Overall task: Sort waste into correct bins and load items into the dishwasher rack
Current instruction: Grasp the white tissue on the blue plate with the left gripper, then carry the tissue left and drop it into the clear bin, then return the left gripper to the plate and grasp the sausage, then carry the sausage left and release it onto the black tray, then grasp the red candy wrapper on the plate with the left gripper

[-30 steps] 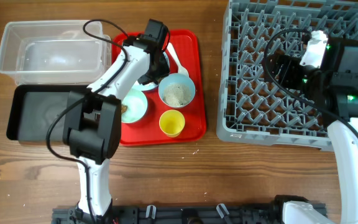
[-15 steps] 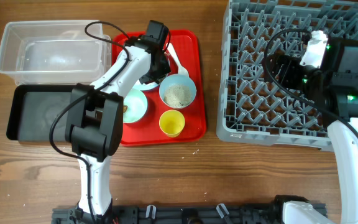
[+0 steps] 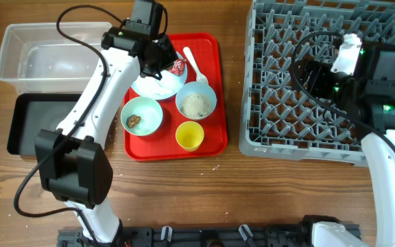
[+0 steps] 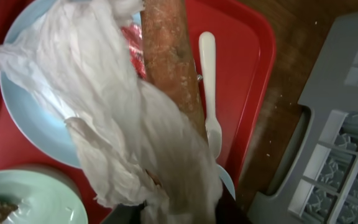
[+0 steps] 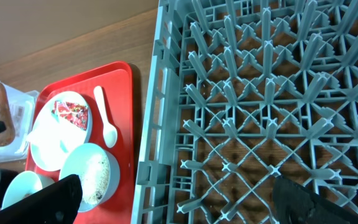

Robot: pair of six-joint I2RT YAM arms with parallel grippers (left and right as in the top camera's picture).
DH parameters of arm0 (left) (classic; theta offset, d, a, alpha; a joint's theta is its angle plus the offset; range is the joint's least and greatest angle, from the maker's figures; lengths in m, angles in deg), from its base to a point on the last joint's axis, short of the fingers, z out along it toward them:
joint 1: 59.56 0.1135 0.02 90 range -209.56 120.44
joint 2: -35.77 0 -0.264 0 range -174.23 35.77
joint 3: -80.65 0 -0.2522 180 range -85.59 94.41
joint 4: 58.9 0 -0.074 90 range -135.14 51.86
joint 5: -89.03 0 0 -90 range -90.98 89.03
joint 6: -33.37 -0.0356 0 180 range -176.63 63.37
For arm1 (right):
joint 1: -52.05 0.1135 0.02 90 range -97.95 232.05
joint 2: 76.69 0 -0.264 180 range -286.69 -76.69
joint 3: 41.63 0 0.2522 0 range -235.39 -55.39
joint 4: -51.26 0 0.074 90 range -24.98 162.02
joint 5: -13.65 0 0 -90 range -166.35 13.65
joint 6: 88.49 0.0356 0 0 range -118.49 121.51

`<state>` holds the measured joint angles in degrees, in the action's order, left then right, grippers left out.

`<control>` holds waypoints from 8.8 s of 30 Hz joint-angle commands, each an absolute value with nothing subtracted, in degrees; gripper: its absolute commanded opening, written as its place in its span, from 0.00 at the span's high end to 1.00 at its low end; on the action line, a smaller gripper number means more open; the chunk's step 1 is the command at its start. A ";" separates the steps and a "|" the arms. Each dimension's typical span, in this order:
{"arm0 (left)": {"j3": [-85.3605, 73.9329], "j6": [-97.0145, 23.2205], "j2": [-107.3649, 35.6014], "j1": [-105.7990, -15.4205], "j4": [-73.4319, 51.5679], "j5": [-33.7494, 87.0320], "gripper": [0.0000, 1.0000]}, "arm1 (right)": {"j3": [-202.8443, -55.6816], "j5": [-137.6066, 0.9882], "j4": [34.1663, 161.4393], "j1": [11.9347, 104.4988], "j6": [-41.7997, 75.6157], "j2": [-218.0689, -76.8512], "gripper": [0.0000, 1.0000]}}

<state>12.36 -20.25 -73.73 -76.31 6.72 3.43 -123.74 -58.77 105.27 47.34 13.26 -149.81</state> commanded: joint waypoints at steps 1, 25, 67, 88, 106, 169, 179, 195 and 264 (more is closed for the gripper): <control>13.00 -20.21 -73.09 -75.51 9.19 0.70 0.79 | -124.27 -58.46 105.11 47.32 13.67 -150.40 0.00; 12.89 -20.43 -88.07 -75.51 5.23 -3.43 0.47 | -124.27 -58.48 104.94 47.32 13.63 -150.42 0.00; 15.68 -34.83 -73.62 -57.84 3.29 6.12 0.07 | -124.27 -58.68 104.72 47.32 13.61 -150.42 0.00; 15.47 -41.28 -94.97 -71.20 3.31 5.81 0.32 | -124.27 -58.66 104.92 47.32 13.70 -150.42 0.00; 23.36 -41.21 -87.82 -70.92 11.68 5.86 0.70 | -124.27 -58.44 105.14 47.36 14.18 -150.42 0.00; 20.56 -44.27 -90.29 -74.98 14.76 2.40 0.16 | -124.27 -58.66 105.46 47.36 13.96 -150.42 0.00; 17.48 -44.25 -92.57 -73.54 6.21 1.83 0.35 | -124.27 -58.66 106.25 47.36 13.91 -150.42 0.00; 18.50 -39.44 -94.40 -73.08 6.37 -2.97 0.88 | -124.27 -58.68 106.25 47.36 13.94 -150.42 0.00; 9.17 -47.25 -92.22 -76.73 -12.21 -2.10 0.17 | -124.27 -58.64 106.64 47.36 15.66 -150.42 0.00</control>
